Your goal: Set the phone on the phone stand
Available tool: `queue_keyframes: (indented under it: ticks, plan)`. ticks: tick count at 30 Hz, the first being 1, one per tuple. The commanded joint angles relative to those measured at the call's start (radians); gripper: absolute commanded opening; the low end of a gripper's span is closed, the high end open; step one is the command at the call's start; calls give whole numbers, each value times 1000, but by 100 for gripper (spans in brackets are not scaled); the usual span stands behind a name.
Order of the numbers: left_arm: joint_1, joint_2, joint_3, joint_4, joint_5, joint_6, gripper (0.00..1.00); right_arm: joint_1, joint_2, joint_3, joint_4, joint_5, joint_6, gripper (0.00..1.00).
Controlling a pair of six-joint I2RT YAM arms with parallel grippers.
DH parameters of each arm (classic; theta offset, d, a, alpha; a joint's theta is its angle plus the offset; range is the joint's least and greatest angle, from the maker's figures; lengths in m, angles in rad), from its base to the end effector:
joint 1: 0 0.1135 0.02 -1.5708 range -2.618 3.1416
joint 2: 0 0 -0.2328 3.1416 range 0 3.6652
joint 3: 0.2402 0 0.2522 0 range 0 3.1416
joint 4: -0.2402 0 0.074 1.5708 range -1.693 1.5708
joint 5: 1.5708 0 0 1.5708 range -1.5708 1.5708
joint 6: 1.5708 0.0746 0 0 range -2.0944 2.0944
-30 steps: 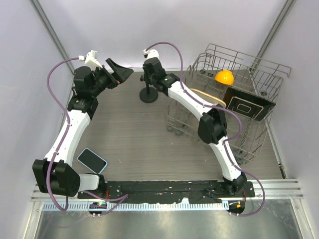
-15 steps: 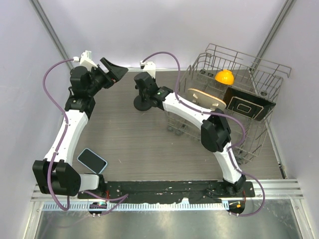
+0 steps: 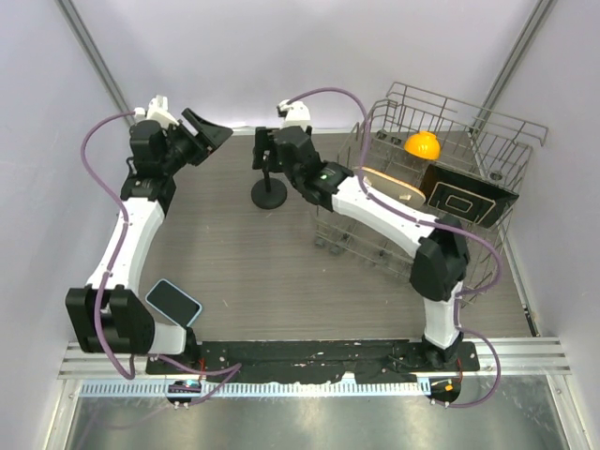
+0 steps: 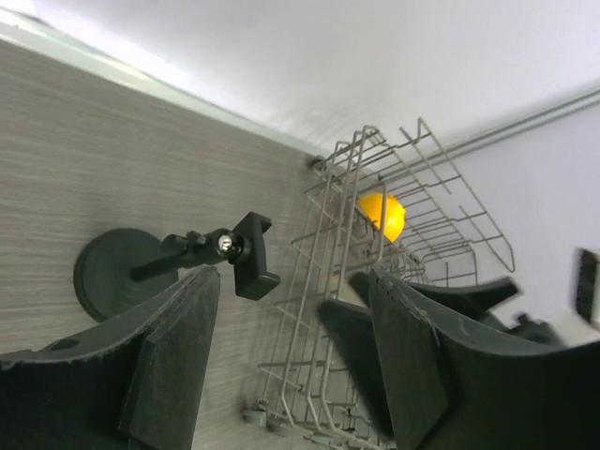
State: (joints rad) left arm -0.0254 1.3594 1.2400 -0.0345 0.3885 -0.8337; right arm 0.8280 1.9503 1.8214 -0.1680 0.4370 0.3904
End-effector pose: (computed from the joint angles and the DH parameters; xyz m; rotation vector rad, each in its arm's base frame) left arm 0.3620 -0.0375 0.3496 -0.4257 1.7614 -0.9572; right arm 0.3562 0.3412 0.3163 -0.1042 1.8593 0.4433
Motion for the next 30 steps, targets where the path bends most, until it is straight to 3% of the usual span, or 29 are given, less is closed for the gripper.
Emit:
queue_keyframes:
  ticks: [1, 3, 6, 11, 13, 15, 20, 30]
  plan:
    - [-37, 88, 168, -186, 6, 99, 67, -50, -152, -88, 99, -27, -41, 86]
    - [-109, 140, 266, -362, -121, 227, 66, -76, -223, -173, 154, -34, -65, 85]
    - [-217, 174, 338, -491, -282, 350, 68, -136, -303, -276, 232, -49, -64, 85]
    - [-315, 175, 322, -492, -350, 406, 85, -245, -366, -358, 259, -118, -10, 85]
    - [-356, 205, 331, -501, -378, 436, 88, -254, -378, -367, 266, -127, -10, 85]
    - [-375, 231, 345, -516, -419, 461, 86, -256, -373, -370, 269, -136, -16, 85]
    - [-386, 282, 349, -509, -410, 487, 70, -257, -340, -341, 260, -176, -16, 85]
    - [-386, 314, 320, -426, -324, 574, 70, -257, -215, -222, 176, -285, -34, 85]
